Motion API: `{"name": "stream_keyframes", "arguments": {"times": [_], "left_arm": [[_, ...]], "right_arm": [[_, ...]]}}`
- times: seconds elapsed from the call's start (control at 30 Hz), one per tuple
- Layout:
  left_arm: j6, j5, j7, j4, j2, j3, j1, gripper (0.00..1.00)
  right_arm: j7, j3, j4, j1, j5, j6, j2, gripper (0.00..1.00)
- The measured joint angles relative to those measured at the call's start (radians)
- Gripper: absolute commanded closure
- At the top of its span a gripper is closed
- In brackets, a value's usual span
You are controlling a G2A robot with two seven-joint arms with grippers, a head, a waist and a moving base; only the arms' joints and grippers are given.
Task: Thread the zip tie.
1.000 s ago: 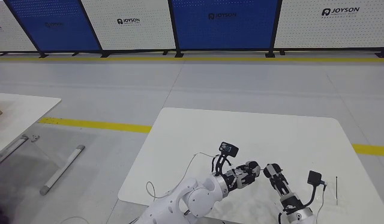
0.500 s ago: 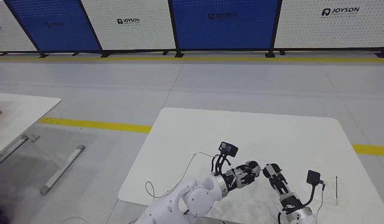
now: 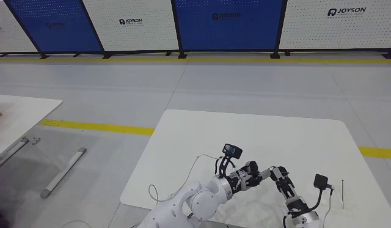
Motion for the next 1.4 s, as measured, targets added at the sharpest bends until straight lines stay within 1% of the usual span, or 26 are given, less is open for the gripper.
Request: {"name": "stream_keyframes", "arguments": {"times": [0.13, 0.17, 0.23, 0.3, 0.5, 0.53, 0.63, 0.7, 0.73, 0.9, 1.1, 1.17, 1.2, 1.23, 1.3, 1.4], "left_arm": [[0.006, 0.008, 0.005, -0.003, 0.001, -0.004, 0.004, 0.87], [0.008, 0.009, 0.007, -0.004, 0.001, -0.005, 0.005, 0.92], [0.011, 0.009, 0.013, -0.005, 0.001, -0.007, 0.007, 0.95], [0.011, 0.008, 0.016, -0.006, 0.001, -0.008, 0.009, 1.00], [0.011, 0.008, 0.018, -0.004, 0.000, -0.010, 0.012, 1.00], [0.011, 0.008, 0.018, -0.003, 0.000, -0.011, 0.012, 0.98], [0.013, 0.007, 0.012, -0.002, 0.000, -0.010, 0.011, 0.80], [0.011, 0.010, 0.002, -0.002, 0.000, -0.007, 0.010, 0.78], [0.010, 0.011, 0.000, -0.002, 0.000, -0.006, 0.009, 0.78], [0.005, 0.007, -0.004, -0.005, -0.001, -0.003, 0.008, 0.84], [0.010, 0.000, -0.004, -0.003, -0.002, -0.006, 0.008, 0.85], [0.011, 0.004, -0.016, -0.001, -0.002, -0.003, 0.007, 0.87], [0.012, 0.010, -0.026, -0.001, -0.002, 0.000, 0.005, 0.91], [0.014, 0.016, -0.032, 0.000, -0.002, 0.003, 0.004, 0.93], [0.020, 0.022, -0.037, 0.000, -0.003, 0.008, 0.001, 0.95], [0.026, 0.025, -0.031, 0.001, -0.004, 0.009, -0.001, 0.92]], "right_arm": [[-0.004, 0.004, 0.004, -0.002, -0.003, 0.002, -0.002, 1.00], [-0.004, 0.004, 0.005, -0.002, -0.005, 0.003, -0.002, 1.00], [-0.006, 0.003, 0.007, -0.002, -0.012, 0.005, -0.004, 1.00], [-0.008, 0.002, 0.008, -0.002, -0.020, 0.006, -0.005, 1.00], [-0.010, 0.002, 0.009, -0.002, -0.032, 0.003, -0.008, 1.00], [-0.011, 0.003, 0.010, -0.002, -0.034, 0.002, -0.009, 1.00], [-0.021, 0.005, 0.009, -0.005, -0.045, 0.006, -0.010, 1.00], [-0.027, 0.005, 0.008, -0.006, -0.052, 0.010, -0.011, 1.00], [-0.031, 0.006, 0.008, -0.007, -0.057, 0.012, -0.012, 1.00], [-0.064, -0.001, 0.005, -0.009, -0.100, 0.032, -0.017, 1.00], [-0.076, -0.006, 0.003, -0.009, -0.136, 0.038, -0.020, 1.00], [-0.082, -0.007, 0.003, -0.011, -0.148, 0.041, -0.021, 1.00], [-0.085, -0.009, 0.003, -0.011, -0.151, 0.043, -0.022, 1.00], [-0.086, -0.009, 0.003, -0.011, -0.153, 0.044, -0.023, 1.00], [-0.088, -0.010, 0.003, -0.011, -0.152, 0.044, -0.025, 1.00], [-0.093, -0.008, 0.004, -0.011, -0.140, 0.046, -0.027, 1.00]]}}
